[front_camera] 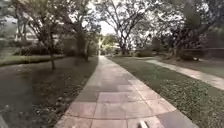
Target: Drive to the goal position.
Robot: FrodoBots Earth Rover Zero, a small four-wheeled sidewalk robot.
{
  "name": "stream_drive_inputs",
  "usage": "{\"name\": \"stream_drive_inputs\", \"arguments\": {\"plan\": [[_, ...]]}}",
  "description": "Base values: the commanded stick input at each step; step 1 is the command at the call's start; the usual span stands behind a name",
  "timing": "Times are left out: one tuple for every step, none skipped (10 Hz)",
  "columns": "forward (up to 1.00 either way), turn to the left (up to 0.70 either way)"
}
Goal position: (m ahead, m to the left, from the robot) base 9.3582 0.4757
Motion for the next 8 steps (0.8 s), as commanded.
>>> {"name": "stream_drive_inputs", "arguments": {"plan": [[1.00,0.00],[1.00,0.00],[1.00,0.00],[1.00,0.00],[1.00,0.00],[1.00,0.00],[1.00,0.00],[1.00,0.00]]}}
